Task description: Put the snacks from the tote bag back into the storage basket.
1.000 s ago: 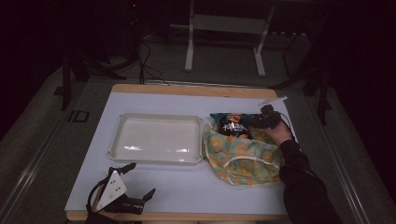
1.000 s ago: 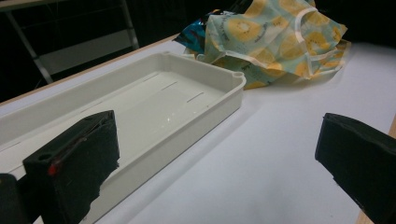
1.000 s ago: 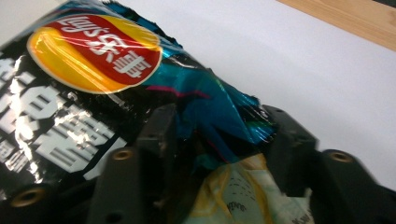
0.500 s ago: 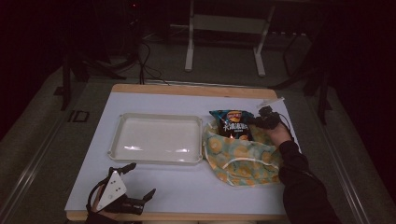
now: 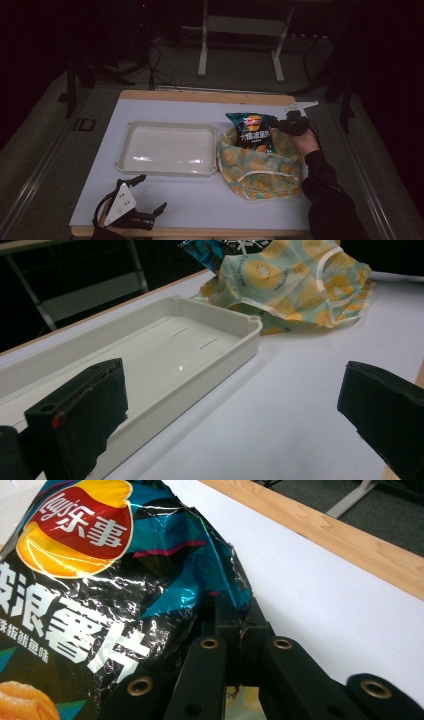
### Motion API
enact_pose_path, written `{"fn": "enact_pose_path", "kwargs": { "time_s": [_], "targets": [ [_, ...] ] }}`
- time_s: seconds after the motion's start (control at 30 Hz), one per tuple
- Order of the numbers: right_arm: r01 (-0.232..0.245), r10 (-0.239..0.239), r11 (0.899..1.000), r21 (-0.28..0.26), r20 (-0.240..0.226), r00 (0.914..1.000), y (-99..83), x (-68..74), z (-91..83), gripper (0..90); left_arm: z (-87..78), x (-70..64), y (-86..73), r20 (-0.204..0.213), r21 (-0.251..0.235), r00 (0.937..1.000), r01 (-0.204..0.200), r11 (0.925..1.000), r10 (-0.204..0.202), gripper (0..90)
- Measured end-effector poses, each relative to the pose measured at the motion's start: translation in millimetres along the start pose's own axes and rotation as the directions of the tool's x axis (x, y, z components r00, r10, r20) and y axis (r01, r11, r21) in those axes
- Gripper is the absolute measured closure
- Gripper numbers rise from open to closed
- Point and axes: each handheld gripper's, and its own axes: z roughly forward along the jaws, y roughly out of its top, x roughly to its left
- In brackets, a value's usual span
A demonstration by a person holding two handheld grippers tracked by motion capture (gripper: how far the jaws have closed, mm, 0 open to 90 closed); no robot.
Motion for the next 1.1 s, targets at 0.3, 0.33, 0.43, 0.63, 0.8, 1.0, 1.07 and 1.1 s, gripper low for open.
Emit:
{"fn": "enact_pose_path", "kwargs": {
  "time_s": [0.3,0.33,0.43,0.63,0.8,1.0,1.07,1.1],
  "targets": [
    [0.0,-0.002,0.998,-0.059,-0.024,0.9997,7.6,7.8,-21.6,90.0,0.2,0.2,0.0,-0.003,0.002,1.0,-0.001,1.0,0.001,0.2],
    [0.005,-0.006,0.998,-0.068,-0.022,0.9997,9.2,9.5,-24.9,90.0,0.3,0.2,0.0,-0.003,0.002,1.0,-0.001,1.0,0.001,0.1],
    [0.003,-0.007,0.995,-0.104,-0.037,0.9993,13.7,12.6,-34.0,90.0,0.4,0.1,0.0,-0.003,0.003,1.0,-0.001,1.0,0.001,0.1],
    [0.016,-0.023,0.99,-0.139,-0.049,0.9986,20.6,20.8,-47.1,90.0,0.2,0.1,0.1,-0.004,0.002,1.0,-0.001,1.0,0.001,0.1],
    [0.016,-0.024,0.986,-0.167,-0.043,0.9988,26.2,24.1,-57.2,90.0,0.7,0.1,0.2,-0.004,0.003,1.0,-0.001,1.0,0.001,0.2],
    [0.016,-0.021,0.983,-0.185,-0.023,0.9995,34.0,25.8,-67.5,90.0,0.5,0.5,0.2,-0.005,0.001,1.0,0.0,1.0,0.0,0.1],
    [0.011,-0.015,0.98,-0.2,-0.022,0.9996,36.6,26.0,-71.3,90.0,0.5,0.5,0.3,-0.005,0.001,1.0,-0.001,1.0,0.001,0.1],
    [0.016,-0.02,0.979,-0.204,-0.015,0.9997,38.0,26.3,-73.3,90.0,0.7,0.6,0.3,-0.005,0.002,1.0,0.0,1.0,0.0,0.1]
  ]
}}
